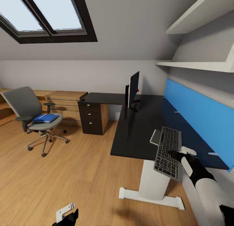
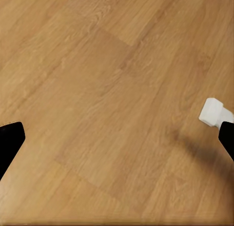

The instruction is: In the bedroom, organize the workspace by keeping the computer under the desk, ensuring the monitor is on the desk, placing the keyboard on the desk next to the monitor, placing the mouse on the desk next to the keyboard, moving the folder from the swivel chair onto the desk next to the mouse, stacking the notebook on top of the folder with the pen on top of the notebook, and positioning the swivel chair next to the desk.

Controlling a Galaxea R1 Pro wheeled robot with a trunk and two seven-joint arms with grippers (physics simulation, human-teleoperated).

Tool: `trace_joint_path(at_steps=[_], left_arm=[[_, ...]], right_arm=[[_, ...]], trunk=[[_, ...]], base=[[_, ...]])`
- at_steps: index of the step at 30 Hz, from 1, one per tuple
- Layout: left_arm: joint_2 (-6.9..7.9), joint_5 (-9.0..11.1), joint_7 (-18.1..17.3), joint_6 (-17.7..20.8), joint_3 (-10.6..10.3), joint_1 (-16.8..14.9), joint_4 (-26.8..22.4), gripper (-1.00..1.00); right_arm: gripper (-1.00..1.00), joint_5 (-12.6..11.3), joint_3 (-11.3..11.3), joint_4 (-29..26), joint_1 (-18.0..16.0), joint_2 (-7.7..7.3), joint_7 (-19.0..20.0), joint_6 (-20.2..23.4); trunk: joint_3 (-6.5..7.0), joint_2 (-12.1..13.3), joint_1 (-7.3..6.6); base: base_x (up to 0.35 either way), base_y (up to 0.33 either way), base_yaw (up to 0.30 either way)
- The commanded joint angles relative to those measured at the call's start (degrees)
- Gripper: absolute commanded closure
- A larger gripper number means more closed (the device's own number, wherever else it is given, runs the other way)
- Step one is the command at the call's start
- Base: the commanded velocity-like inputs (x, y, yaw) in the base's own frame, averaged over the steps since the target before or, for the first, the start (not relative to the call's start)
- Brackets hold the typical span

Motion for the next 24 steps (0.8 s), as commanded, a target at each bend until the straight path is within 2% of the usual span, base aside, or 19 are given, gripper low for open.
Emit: trace_joint_path(at_steps=[1, 12, 24], left_arm=[[-0.03, 0.62, 0.08, -0.05, 0.04, -0.02, -0.03, -1.00], [-0.05, 0.58, 0.08, 0.01, 0.02, -0.02, -0.01, -1.00], [-0.08, 0.57, 0.08, 0.01, 0.01, -0.02, -0.01, -1.00]], right_arm=[[-1.00, -0.69, -0.10, 0.52, 0.02, -0.01, -0.47, 0.51], [-1.00, -0.66, -0.12, 0.52, -0.02, -0.01, -0.47, 0.51], [-1.00, -0.70, -0.12, 0.52, -0.02, -0.01, -0.47, 0.51]], trunk=[[-0.07, -0.03, -0.02], [-0.07, -0.03, -0.02], [2.08, 4.79, -2.65]], base=[[-0.080, -0.063, 0.000], [-0.019, -0.015, 0.000], [0.000, 0.000, 0.000]])
